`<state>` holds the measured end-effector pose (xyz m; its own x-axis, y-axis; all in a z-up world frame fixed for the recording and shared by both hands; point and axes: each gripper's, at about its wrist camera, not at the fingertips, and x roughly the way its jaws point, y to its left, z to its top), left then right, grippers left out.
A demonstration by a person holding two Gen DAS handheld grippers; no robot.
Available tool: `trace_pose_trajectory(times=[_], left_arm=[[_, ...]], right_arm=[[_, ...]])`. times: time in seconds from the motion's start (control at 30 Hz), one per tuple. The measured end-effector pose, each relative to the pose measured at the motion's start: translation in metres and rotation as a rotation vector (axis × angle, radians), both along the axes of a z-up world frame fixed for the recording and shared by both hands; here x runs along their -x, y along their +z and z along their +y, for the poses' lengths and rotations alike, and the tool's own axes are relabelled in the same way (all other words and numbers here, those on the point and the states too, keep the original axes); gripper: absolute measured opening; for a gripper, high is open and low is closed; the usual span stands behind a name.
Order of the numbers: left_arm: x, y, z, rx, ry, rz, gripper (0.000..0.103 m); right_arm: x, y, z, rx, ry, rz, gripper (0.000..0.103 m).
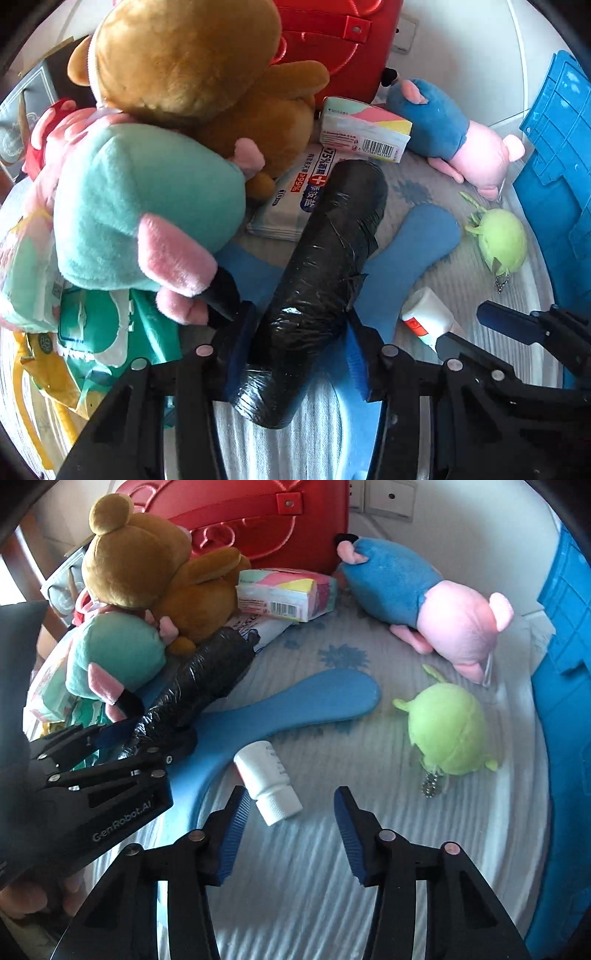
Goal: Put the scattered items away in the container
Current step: 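Grasp the black lint roller with the left tool while the right tool grasps the white bottle, then carry the lint roller with the left tool while the right tool carries the white bottle to the crate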
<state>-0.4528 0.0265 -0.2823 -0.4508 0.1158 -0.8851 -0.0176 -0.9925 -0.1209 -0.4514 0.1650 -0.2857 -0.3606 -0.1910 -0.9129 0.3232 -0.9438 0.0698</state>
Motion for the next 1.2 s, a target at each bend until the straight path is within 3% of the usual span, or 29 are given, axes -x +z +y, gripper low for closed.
trace_pose_trajectory(times=[0.17,0.3,0.37,0.5,0.7,0.9,1.2], left_arm=[[-0.011,0.0,-0.004,-0.017,0.017,-0.01,0.042],[-0.004,-0.001,0.002,0.024,-0.011,0.005,0.042],[-0.003,-0.002,0.003,0.021,-0.012,0.012,0.042],[0.0,-0.003,0.003,0.014,-0.018,0.025,0.039],[-0.011,0.002,0.006,0.032,-0.029,0.029,0.035],[-0.037,0.02,0.004,0.021,-0.023,0.042,0.034],[-0.092,0.068,0.003,0.032,-0.001,0.115,0.034]], right_arm=[[0.004,-0.013,-0.007,0.008,0.026,-0.019,0.047],[0.01,-0.02,-0.005,0.003,0.026,-0.026,0.047],[0.011,-0.02,-0.005,-0.004,0.033,-0.016,0.044],[0.01,-0.02,-0.011,-0.066,0.067,0.021,0.029],[0.003,-0.015,-0.007,-0.056,0.064,0.013,0.028],[-0.014,0.004,0.004,-0.046,0.049,0.026,0.028],[-0.055,0.057,0.003,-0.021,0.059,0.103,0.028]])
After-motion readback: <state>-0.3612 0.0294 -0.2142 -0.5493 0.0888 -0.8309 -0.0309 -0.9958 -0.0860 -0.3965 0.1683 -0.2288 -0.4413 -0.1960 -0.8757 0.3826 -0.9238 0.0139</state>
